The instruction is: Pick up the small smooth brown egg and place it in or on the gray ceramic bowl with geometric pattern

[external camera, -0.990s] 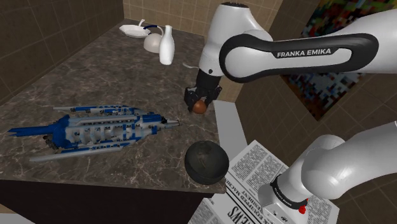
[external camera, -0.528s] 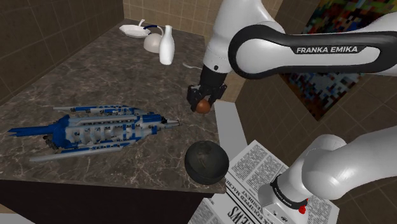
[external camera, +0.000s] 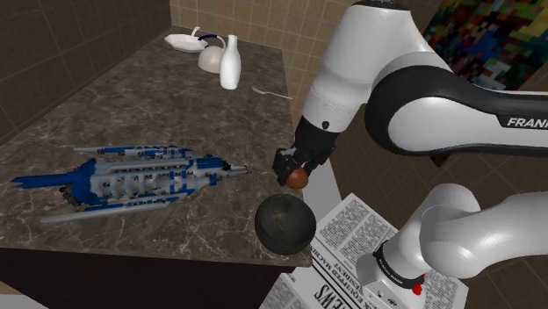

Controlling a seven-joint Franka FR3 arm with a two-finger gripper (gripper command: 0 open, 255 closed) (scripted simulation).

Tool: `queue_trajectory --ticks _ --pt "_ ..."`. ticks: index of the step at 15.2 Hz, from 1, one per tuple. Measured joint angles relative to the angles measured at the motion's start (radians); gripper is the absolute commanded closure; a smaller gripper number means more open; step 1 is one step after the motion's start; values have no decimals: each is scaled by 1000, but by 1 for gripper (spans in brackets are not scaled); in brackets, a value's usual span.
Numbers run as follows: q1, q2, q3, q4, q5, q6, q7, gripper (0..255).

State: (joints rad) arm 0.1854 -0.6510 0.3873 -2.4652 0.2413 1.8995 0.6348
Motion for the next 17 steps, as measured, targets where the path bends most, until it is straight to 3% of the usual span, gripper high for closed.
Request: queue_trajectory --ticks 4,17 --pt "40 -57 37 -47 38 -4 47 255" --pt "54 -25 84 -182 76 163 48 255"
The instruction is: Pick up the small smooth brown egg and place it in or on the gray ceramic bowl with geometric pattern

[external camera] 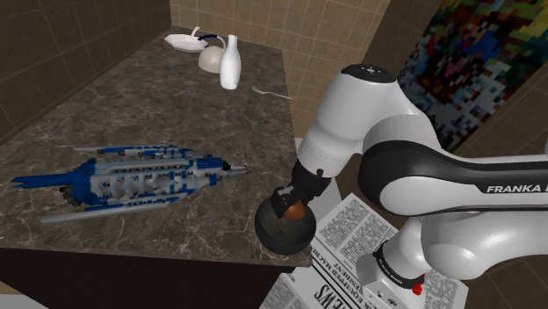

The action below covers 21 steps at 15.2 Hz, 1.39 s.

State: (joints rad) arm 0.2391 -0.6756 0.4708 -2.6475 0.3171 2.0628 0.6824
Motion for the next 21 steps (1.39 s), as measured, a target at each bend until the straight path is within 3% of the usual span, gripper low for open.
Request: queue_trajectory --ticks 5,6,12,17,21 --pt "0 4 3 -5 2 9 0 255" --pt "0 4 3 -5 2 9 0 0" --pt "0 4 3 -5 2 10 0 0" --pt "-3 -38 -31 80 -21 -116 3 0" --pt "-4 -43 -36 90 -23 -132 3 0"
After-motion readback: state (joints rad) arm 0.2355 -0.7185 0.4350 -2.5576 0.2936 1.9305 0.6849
